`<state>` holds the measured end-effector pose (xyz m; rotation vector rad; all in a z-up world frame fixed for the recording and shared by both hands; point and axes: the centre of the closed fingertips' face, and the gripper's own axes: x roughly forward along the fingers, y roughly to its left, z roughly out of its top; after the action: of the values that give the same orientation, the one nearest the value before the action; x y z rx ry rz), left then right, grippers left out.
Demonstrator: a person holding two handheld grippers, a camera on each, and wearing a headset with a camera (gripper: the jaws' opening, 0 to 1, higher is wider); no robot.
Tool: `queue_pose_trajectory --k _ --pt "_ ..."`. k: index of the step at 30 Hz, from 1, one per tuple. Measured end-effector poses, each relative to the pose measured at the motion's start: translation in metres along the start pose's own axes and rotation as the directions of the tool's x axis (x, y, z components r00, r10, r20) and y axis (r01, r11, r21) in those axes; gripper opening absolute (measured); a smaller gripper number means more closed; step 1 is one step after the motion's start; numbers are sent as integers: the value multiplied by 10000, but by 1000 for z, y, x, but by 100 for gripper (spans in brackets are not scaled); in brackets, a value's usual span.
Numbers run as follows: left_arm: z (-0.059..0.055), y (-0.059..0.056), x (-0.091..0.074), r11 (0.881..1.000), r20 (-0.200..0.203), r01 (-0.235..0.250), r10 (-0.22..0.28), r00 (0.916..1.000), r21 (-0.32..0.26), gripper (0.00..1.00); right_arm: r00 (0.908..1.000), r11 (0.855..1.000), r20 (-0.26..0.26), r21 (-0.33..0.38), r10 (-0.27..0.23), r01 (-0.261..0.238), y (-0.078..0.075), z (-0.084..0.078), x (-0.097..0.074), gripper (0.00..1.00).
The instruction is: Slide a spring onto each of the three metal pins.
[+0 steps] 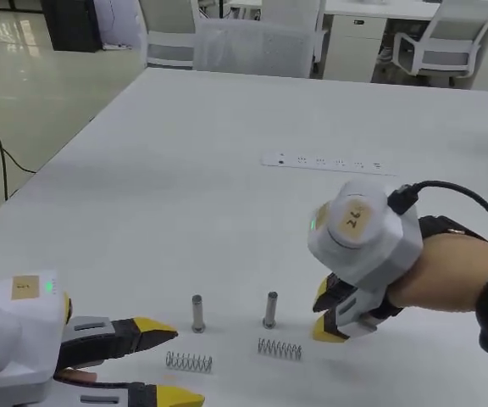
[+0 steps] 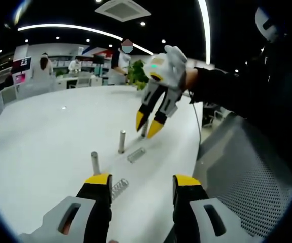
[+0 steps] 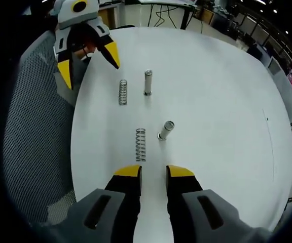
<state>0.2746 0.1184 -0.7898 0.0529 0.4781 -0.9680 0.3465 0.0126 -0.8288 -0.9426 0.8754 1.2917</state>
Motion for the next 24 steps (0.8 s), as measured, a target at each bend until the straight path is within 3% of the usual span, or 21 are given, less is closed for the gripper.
queue_pose_trajectory --k 24 --pt "-3 -1 0 10000 -106 59 -59 9999 18 41 9975 9976 -352 -271 620 -630 18 4 32 13"
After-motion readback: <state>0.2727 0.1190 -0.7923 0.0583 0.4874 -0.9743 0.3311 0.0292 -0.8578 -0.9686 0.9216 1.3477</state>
